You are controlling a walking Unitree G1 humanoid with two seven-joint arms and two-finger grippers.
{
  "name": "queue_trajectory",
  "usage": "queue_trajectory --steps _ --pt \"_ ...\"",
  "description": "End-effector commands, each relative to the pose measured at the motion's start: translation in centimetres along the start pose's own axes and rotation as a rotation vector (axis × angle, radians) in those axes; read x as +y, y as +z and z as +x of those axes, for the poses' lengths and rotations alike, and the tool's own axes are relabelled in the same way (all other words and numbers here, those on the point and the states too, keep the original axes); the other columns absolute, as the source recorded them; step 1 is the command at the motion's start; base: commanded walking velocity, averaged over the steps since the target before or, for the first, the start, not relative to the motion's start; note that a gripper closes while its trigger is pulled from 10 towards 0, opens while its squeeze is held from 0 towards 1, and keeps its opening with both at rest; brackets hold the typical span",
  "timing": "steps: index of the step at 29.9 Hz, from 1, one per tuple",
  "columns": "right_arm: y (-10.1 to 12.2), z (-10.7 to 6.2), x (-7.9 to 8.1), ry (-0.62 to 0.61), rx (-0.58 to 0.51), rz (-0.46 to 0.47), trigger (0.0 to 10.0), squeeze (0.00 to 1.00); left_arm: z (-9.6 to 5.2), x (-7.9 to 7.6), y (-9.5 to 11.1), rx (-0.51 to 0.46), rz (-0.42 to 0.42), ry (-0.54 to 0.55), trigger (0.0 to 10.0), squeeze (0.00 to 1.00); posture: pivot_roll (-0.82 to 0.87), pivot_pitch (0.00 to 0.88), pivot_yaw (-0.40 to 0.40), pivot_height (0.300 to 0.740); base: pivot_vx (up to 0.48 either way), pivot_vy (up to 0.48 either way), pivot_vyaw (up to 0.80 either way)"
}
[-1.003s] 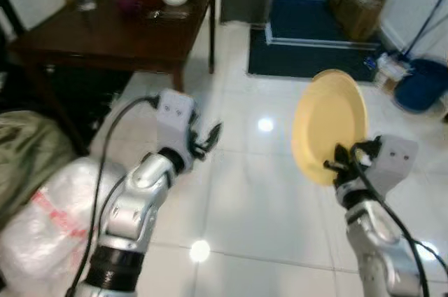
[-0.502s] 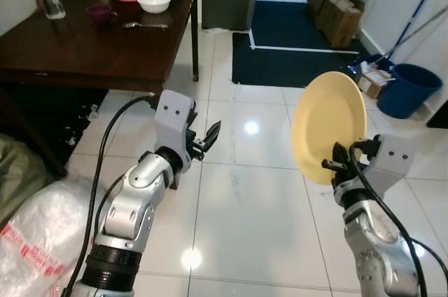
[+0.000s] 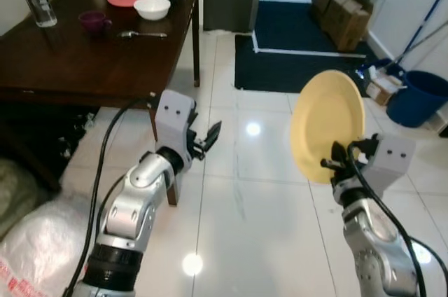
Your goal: Setting the table
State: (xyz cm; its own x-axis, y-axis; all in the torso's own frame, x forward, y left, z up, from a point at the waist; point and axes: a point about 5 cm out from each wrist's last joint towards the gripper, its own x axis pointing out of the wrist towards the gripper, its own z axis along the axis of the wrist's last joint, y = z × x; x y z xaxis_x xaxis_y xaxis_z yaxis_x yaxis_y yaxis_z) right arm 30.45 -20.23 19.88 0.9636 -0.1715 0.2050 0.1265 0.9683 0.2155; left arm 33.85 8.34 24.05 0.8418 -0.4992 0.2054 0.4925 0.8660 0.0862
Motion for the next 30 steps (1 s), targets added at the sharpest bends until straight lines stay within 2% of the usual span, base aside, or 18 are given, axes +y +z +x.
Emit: queue_trajectory --steps 1,7,23,30 --pt "0.13 -0.13 -0.16 -0.008 -0.011 0.001 10.0 0.0 -0.28 0.03 -0.58 0.017 -0.001 -0.004 10.0 0.0 -0.02 0.147 0.044 0.74 0.48 0.0 0.0" --pt "0.11 -0.15 -0.09 -0.007 -0.01 0.006 10.0 0.0 -0.29 -0.01 -0.6 0.018 -0.002 -0.007 10.0 0.0 -0.02 0.149 0.046 0.74 0.48 0.0 -0.08" --pt "0.11 -0.14 -0.12 -0.012 -0.009 0.008 10.0 0.0 -0.23 0.02 -0.64 0.019 -0.002 -0.007 10.0 0.0 -0.02 0.156 0.047 0.74 0.48 0.0 -0.72" --pt "0.09 -0.18 -0.12 -0.012 -0.009 0.003 10.0 0.0 -0.21 0.02 -0.64 0.019 -0.002 -0.007 10.0 0.0 -0.02 0.156 0.048 0.74 0.48 0.0 0.0"
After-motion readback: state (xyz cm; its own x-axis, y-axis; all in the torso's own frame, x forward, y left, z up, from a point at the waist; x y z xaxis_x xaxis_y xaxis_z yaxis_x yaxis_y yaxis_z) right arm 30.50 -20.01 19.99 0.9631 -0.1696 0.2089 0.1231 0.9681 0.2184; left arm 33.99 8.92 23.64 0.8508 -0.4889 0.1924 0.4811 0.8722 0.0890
